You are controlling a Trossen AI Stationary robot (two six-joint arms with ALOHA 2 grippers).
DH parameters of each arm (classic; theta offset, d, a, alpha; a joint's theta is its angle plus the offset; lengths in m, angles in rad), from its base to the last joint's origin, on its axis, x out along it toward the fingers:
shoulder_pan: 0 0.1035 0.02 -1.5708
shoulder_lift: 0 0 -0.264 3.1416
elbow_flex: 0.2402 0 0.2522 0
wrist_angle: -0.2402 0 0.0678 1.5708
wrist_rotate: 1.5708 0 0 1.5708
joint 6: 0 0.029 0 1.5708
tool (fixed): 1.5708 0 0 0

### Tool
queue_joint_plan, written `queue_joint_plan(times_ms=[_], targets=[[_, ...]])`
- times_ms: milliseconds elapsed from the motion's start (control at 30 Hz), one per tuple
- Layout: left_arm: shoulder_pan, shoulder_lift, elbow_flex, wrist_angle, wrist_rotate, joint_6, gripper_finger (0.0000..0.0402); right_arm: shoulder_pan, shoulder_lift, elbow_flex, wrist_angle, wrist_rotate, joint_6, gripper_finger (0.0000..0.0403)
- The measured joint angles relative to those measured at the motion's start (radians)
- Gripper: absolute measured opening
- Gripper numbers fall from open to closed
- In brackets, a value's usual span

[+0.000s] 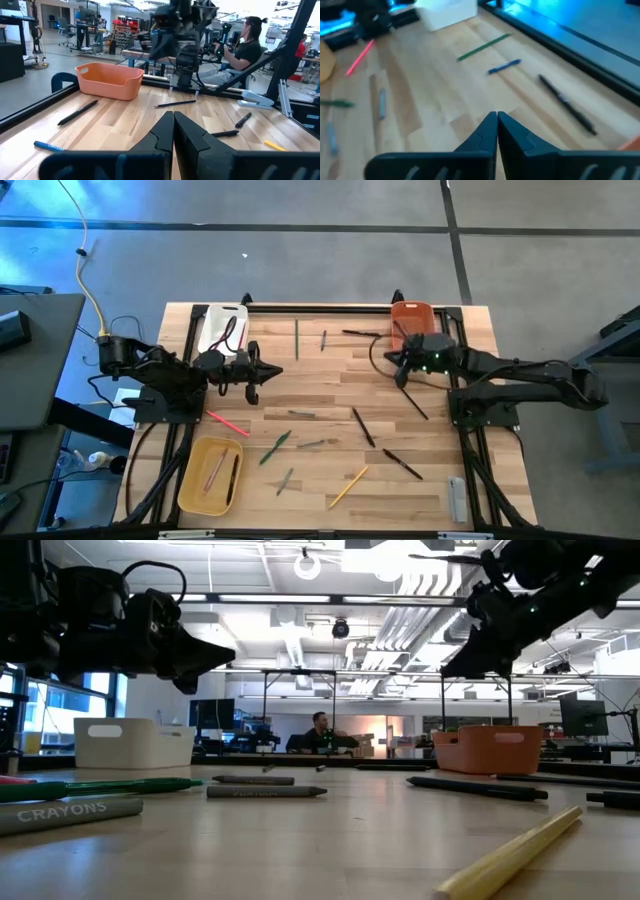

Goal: Sort crayons/erasers/pens/pencils in bins
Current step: Put the black pencil into the white bin

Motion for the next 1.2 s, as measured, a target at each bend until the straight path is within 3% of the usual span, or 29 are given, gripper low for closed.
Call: queue_joint_plan(times_ms=[200,400,600,800,967,1200], targets=[[0.000,0.000,0.000,-0.001,-0.005,0.008,0.0000,0.186,0.008,0.040,-0.142,0.191,0.096,0.0005],[0.000,0.000,0.000,-0.006,-0.008,0.001,0.0000,0.304,0.036,0.044,-0.267,0.287,0.263,0.0005],[0.000,0.000,0.000,-0.016,-0.008,0.000,0.0000,0.354,0.098,0.044,-0.413,0.296,0.461,0.0019],[-0.001,0.000,0.000,-0.029,-0.033,0.000,0.0000,0.365,0.200,0.042,-0.593,0.290,0.631,0.0076],[0.000,0.000,0.000,-0.038,-0.042,0.000,0.0000,0.348,0.298,0.040,-0.599,0.205,0.651,0.0106],[-0.001,0.000,0.000,-0.038,-0.042,0.000,0.0000,0.333,0.405,0.043,-0.566,0.142,0.651,0.0104]])
